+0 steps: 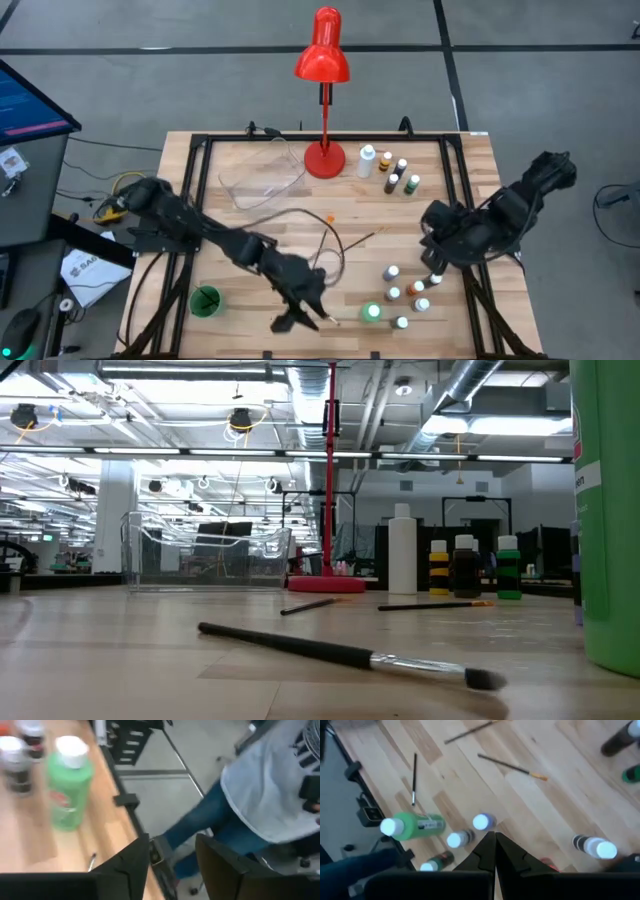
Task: Pick & Place Paint Supplies
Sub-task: Put the black paintbrush into the green cup
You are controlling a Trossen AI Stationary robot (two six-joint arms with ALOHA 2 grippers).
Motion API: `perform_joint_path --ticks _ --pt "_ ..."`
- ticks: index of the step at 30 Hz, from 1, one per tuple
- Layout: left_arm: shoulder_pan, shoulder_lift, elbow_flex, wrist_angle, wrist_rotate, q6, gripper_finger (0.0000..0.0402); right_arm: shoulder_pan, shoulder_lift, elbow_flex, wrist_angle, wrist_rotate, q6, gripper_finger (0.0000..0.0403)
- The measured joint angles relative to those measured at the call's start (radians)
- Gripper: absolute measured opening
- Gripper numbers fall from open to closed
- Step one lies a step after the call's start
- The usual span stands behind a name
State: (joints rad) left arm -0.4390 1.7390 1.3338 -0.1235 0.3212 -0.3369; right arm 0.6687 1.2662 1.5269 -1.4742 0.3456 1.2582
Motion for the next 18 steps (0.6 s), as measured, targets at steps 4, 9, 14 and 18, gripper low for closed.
perform_joint_path --ticks 4,9,14,18 --pt "-0.032 0.090 0.057 0.002 -0.023 0.038 0.0195 0.026 -0.010 0.000 0.000 0.009 0.000 0.0000" --pt "-0.044 0.181 0.099 0.003 -0.039 0.053 0.0227 0.054 0.001 -0.001 0.002 0.019 0.006 0.0000" --pt "-0.068 0.254 0.114 0.000 -0.071 0.126 0.0229 0.080 0.033 -0.001 0.001 0.023 0.068 0.0000" --pt "-0.078 0.301 0.113 -0.018 -0.105 0.124 0.0222 0.105 0.071 -0.001 0.002 0.026 0.132 0.0000"
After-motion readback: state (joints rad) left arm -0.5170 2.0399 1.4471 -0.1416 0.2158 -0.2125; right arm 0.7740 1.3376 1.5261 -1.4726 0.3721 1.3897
